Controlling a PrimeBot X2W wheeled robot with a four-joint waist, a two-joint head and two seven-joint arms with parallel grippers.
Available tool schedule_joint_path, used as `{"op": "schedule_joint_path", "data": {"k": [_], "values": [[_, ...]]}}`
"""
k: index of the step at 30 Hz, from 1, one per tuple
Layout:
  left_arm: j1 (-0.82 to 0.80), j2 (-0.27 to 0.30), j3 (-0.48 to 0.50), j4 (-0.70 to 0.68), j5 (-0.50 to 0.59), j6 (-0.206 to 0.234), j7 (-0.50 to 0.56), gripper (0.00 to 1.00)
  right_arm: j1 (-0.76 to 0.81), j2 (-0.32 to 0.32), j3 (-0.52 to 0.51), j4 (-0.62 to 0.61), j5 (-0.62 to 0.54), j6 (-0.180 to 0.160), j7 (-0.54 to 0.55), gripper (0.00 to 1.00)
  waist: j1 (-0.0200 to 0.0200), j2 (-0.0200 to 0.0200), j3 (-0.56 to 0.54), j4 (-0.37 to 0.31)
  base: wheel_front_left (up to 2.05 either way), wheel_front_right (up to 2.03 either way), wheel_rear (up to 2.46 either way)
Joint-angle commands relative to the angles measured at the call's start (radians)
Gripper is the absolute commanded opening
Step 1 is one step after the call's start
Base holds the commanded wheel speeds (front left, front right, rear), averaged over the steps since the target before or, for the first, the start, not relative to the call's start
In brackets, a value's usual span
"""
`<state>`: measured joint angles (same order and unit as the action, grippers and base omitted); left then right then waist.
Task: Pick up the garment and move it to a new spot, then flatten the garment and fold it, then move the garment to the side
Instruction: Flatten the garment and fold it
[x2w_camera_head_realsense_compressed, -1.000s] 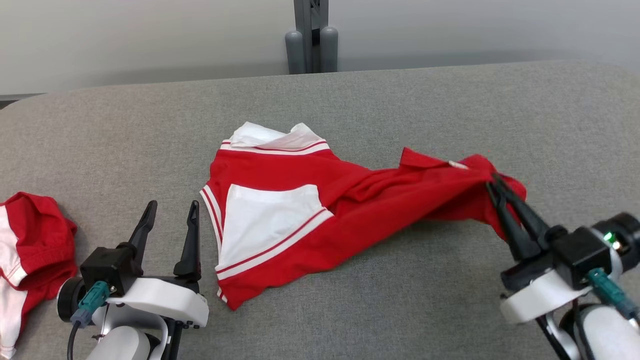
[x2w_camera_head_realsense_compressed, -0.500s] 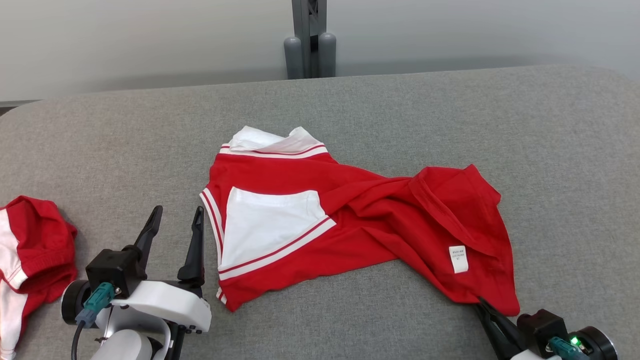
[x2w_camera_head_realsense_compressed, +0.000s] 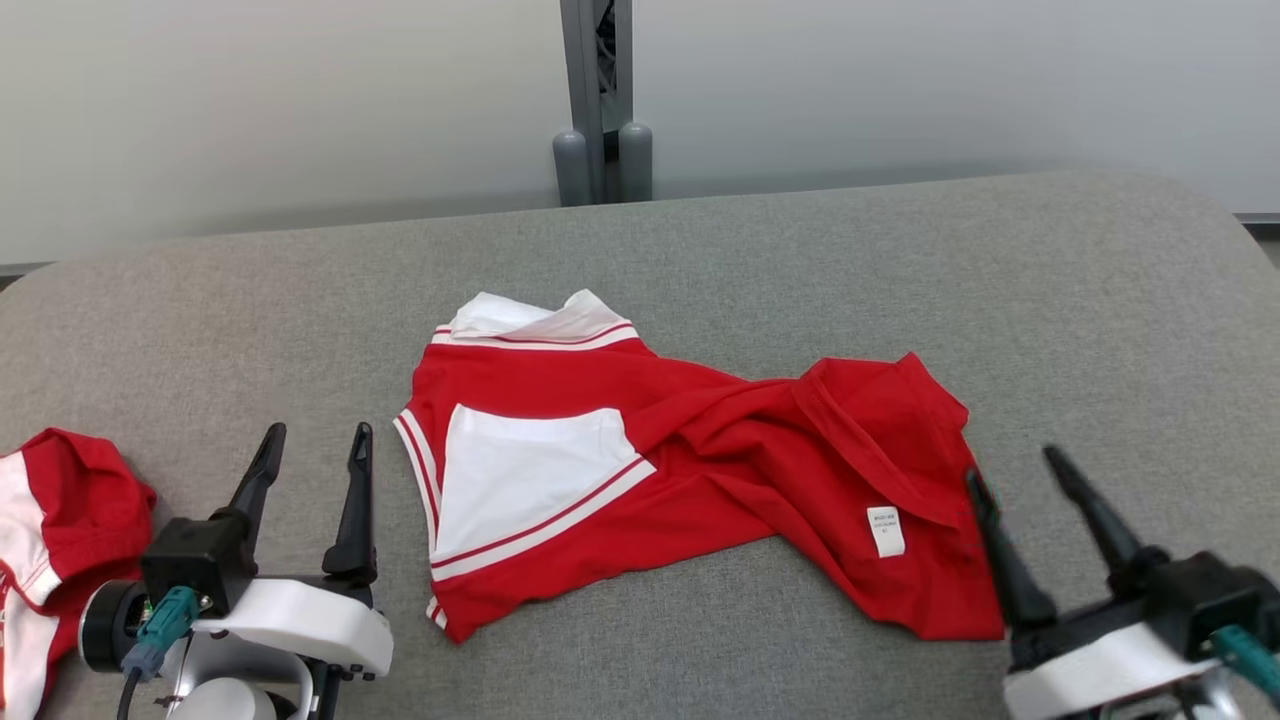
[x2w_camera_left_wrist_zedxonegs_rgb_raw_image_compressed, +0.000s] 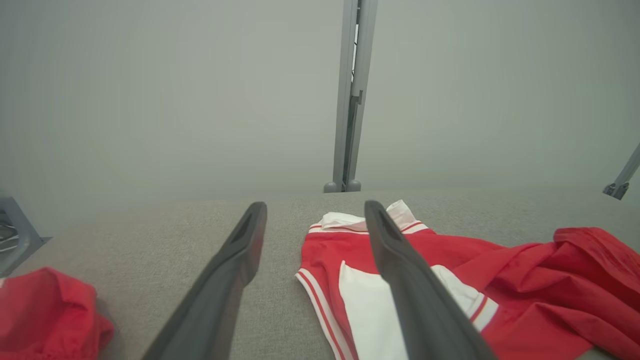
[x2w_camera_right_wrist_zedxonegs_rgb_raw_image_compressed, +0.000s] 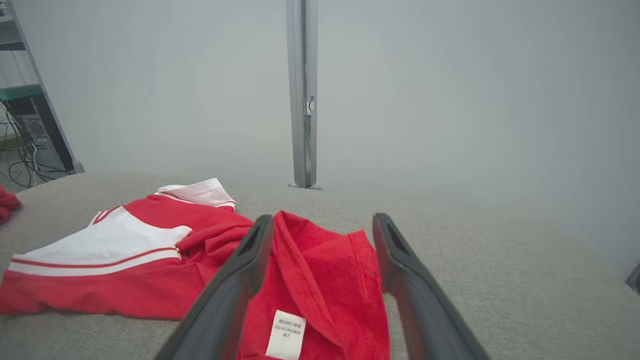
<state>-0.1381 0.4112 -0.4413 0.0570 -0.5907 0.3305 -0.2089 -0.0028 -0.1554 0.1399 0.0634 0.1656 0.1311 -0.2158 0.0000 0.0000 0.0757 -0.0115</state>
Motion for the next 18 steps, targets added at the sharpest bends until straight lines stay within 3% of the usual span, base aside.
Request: {"op": "schedule_joint_path", "data": {"k": [1,10,18], "values": [[0.009,0.009,0.004,-0.009,0.005,0.009,-0.003,1.00,-0.022,0.007,-0.027,-0.024,-0.014,0.000,0.008,1.00,0.0000,0.0000,-0.007,-0.004,0.00,0.00,0.00],[0.033,0.019,-0.005,-0.038,0.021,0.029,-0.001,1.00,-0.050,0.033,-0.103,-0.035,-0.023,0.000,0.077,1.00,0.0000,0.0000,-0.048,0.012,0.00,0.00,0.00],[0.058,0.023,-0.006,-0.056,0.015,0.052,0.008,1.00,-0.009,0.055,-0.105,-0.015,-0.021,0.000,0.113,1.00,0.0000,0.0000,-0.078,0.032,0.00,0.00,0.00]]}}
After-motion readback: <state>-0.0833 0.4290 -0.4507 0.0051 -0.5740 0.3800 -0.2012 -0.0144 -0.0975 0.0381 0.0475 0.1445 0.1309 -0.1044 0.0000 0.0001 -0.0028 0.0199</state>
